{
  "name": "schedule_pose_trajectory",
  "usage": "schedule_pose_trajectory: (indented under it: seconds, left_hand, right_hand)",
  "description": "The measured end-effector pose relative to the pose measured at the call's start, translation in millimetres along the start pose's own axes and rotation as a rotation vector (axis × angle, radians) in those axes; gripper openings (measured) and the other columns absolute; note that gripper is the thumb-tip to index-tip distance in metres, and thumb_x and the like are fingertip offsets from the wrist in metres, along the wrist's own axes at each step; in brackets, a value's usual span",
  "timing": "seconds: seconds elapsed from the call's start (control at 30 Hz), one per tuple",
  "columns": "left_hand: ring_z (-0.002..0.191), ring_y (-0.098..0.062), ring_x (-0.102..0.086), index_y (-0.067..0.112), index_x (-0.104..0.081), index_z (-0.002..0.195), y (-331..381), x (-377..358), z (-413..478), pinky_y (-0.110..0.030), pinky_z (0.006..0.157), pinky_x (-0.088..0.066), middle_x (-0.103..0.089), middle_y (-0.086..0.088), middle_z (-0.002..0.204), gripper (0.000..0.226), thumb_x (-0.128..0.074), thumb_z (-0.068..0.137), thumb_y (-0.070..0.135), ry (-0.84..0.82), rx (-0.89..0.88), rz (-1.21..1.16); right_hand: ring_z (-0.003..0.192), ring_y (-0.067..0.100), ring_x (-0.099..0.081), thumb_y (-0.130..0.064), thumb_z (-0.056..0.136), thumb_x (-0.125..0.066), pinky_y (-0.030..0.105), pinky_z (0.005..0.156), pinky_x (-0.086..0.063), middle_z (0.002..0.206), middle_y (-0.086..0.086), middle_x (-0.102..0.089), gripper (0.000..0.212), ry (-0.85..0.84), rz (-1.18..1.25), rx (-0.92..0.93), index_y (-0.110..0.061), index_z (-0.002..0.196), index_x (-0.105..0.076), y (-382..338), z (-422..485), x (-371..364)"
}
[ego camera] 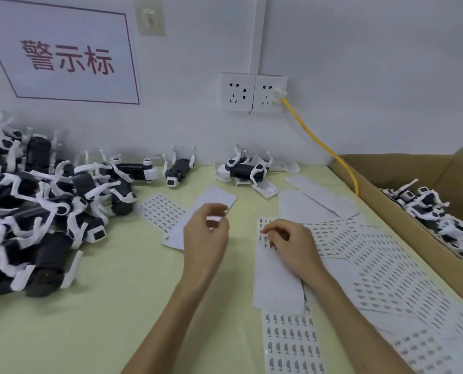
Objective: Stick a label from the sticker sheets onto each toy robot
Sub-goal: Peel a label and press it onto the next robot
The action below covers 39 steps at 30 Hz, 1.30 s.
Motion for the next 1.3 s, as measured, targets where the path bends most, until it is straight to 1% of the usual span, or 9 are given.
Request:
schedule_pose_trajectory:
  seconds: [0.07, 0.2, 0.3, 0.47, 0.63, 0.8, 1.0, 1.2, 1.3]
  left_hand:
    - [0.108, -0.014, -0.060, 0.020, -0.061, 0.131, 2.7, 26.4, 25.3, -0.027, 0.081, -0.045, -0.056, 0.004, 0.130, 0.041, -0.063, 0.093, 0.006, 0.260, -0.083, 0.216]
    - [0.126, -0.029, -0.047, 0.001, -0.037, 0.148, -18.1, 82.8, 69.3, -0.037, 0.105, -0.044, -0.036, -0.018, 0.150, 0.064, -0.067, 0.092, 0.004, 0.551, 0.057, 0.153]
    - [0.110, -0.024, -0.051, 0.001, -0.043, 0.141, -40.2, 104.3, 83.6, -0.023, 0.089, -0.039, -0.048, -0.021, 0.141, 0.051, -0.062, 0.094, 0.005, 0.567, 0.110, 0.223]
    - [0.105, -0.027, -0.066, 0.004, -0.057, 0.127, -44.7, 119.6, 98.4, -0.026, 0.087, -0.045, -0.069, -0.010, 0.107, 0.027, -0.059, 0.100, 0.004, 0.559, 0.099, 0.199]
    - [0.084, -0.012, -0.069, 0.025, -0.070, 0.106, -24.1, 100.5, 88.1, -0.026, 0.083, -0.056, -0.072, 0.003, 0.092, 0.019, -0.066, 0.098, 0.008, 0.364, 0.014, 0.031]
    - [0.074, -0.010, -0.068, 0.002, -0.066, 0.120, -4.5, 67.6, 80.3, -0.018, 0.079, -0.059, -0.069, -0.004, 0.090, 0.019, -0.063, 0.101, 0.003, 0.120, 0.176, -0.507]
    - [0.067, -0.006, -0.067, 0.011, -0.064, 0.100, 19.4, 19.9, 42.8, -0.015, 0.073, -0.057, -0.067, 0.005, 0.076, 0.009, -0.057, 0.101, 0.006, -0.200, 0.339, -1.108]
    - [0.087, -0.010, -0.068, 0.014, -0.061, 0.098, 8.3, -17.1, 10.3, -0.021, 0.087, -0.056, -0.071, 0.001, 0.089, 0.011, -0.063, 0.088, 0.015, -0.432, 0.235, -0.896]
    - [0.092, -0.016, -0.072, 0.011, -0.067, 0.094, -1.0, -25.2, -0.3, -0.026, 0.092, -0.055, -0.076, -0.007, 0.094, 0.008, -0.066, 0.087, 0.015, -0.477, 0.179, -0.741]
  right_hand:
    - [0.062, 0.004, -0.061, -0.005, 0.091, -0.063, 0.012, 0.059, -0.044, 0.069, -0.014, -0.069, 0.031, 0.008, 0.016, 0.007, -0.031, 0.080, -0.075, 0.5, 0.3, 0.2]
    - [0.058, 0.005, -0.060, -0.004, 0.091, -0.062, 0.013, 0.058, -0.044, 0.066, -0.008, -0.068, 0.031, 0.008, 0.052, -0.016, -0.029, 0.079, -0.075, 0.2, 0.9, 0.1]
    - [0.058, 0.004, -0.060, -0.003, 0.090, -0.061, 0.013, 0.059, -0.043, 0.065, -0.007, -0.068, 0.031, 0.011, 0.072, -0.023, -0.029, 0.079, -0.075, -0.7, 0.7, 1.2]
    - [0.057, 0.002, -0.059, -0.002, 0.089, -0.060, 0.011, 0.060, -0.041, 0.063, -0.009, -0.067, 0.032, 0.011, 0.101, -0.034, -0.028, 0.077, -0.074, -1.6, -0.1, 2.0]
    - [0.056, 0.001, -0.059, -0.002, 0.089, -0.060, 0.010, 0.060, -0.041, 0.064, -0.005, -0.068, 0.032, 0.011, 0.110, -0.042, -0.027, 0.077, -0.074, -2.8, -0.7, 1.9]
    - [0.057, 0.003, -0.061, -0.001, 0.090, -0.060, 0.012, 0.062, -0.044, 0.064, -0.002, -0.069, 0.030, 0.016, 0.131, -0.051, -0.025, 0.079, -0.075, -2.8, -1.0, 3.3]
    - [0.053, 0.002, -0.056, -0.002, 0.096, -0.059, 0.015, 0.057, -0.044, 0.060, -0.006, -0.065, 0.026, 0.076, 0.258, 0.012, -0.020, 0.085, -0.074, -9.7, -5.8, 8.4]
    - [0.060, 0.022, -0.065, -0.050, 0.096, -0.043, 0.026, 0.059, -0.042, 0.077, 0.006, -0.075, 0.037, 0.058, 0.460, 0.066, -0.026, 0.101, -0.070, -25.5, -18.0, 12.8]
    - [0.074, 0.030, -0.074, -0.051, 0.095, -0.040, 0.034, 0.069, -0.044, 0.099, 0.007, -0.078, 0.045, -0.043, 0.552, -0.009, -0.023, 0.123, -0.063, -29.5, -16.4, 9.8]
Point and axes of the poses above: each hand's wrist, its own z-axis towards the middle knuckle, its own x-axis out of the back of the hand, y = z × x, the point moved 3 cm from there along z, towards the middle knuckle
